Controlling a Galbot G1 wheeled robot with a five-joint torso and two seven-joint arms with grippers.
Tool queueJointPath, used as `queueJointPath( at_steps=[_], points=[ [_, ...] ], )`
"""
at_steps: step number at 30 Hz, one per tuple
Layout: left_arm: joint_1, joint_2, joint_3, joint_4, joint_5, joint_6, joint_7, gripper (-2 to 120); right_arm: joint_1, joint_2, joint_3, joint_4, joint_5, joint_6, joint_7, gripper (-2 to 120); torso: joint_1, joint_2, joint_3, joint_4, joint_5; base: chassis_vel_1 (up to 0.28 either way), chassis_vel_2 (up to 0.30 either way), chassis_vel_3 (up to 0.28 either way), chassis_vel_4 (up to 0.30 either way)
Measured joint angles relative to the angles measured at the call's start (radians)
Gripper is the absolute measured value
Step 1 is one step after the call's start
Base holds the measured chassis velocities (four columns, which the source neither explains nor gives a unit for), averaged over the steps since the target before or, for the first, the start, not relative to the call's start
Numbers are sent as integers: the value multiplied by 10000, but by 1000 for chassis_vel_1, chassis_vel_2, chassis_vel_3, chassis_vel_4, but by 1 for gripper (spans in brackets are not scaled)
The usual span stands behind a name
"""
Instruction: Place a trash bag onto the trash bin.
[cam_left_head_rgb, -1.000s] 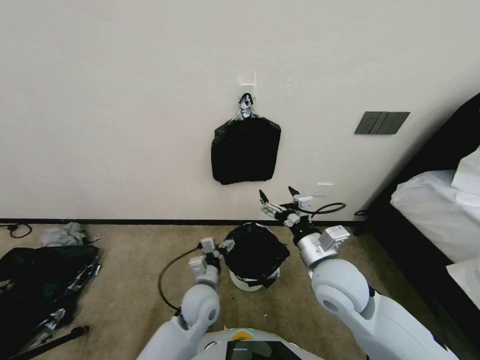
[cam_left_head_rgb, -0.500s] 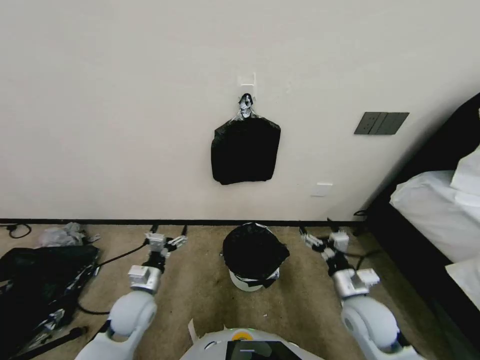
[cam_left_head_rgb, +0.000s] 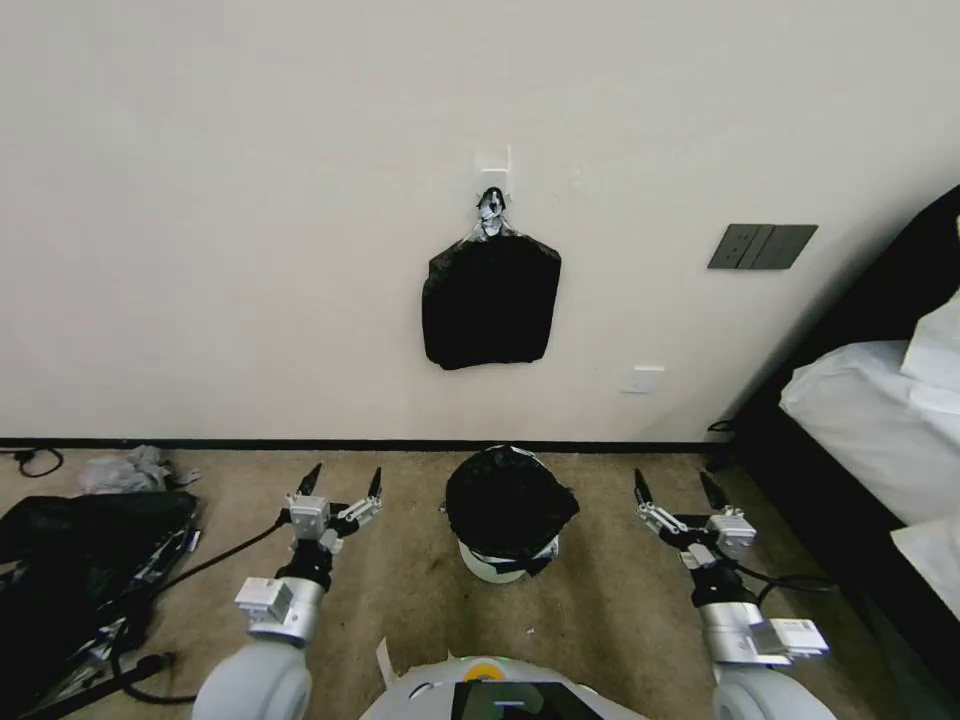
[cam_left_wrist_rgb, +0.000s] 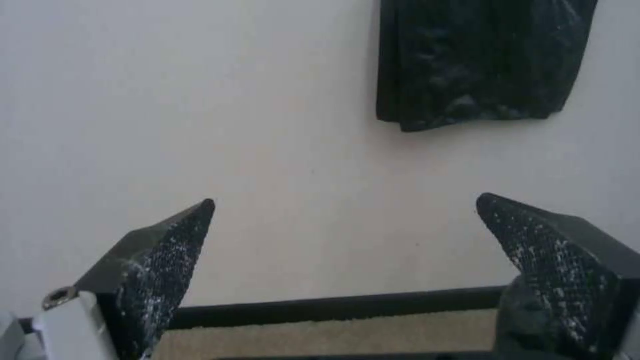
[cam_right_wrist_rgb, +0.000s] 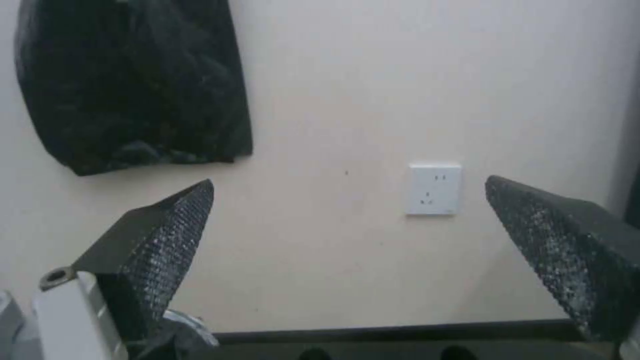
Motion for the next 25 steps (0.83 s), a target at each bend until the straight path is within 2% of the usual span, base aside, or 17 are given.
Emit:
queueJointPath(
  at_steps=[4, 25],
  points=[
    [-29, -22, 22, 26, 282, 37, -66, 100, 201, -67, -252, -135, -51, -315, -224, 100, 0, 0, 0, -2, 2, 0, 0, 0, 0],
    [-104, 18, 35, 121, 303, 41, -96, 100, 298, -133, -340, -197, -81, -396, -222, 100, 1, 0, 1, -2, 0, 0, 0, 0, 0]
  ],
)
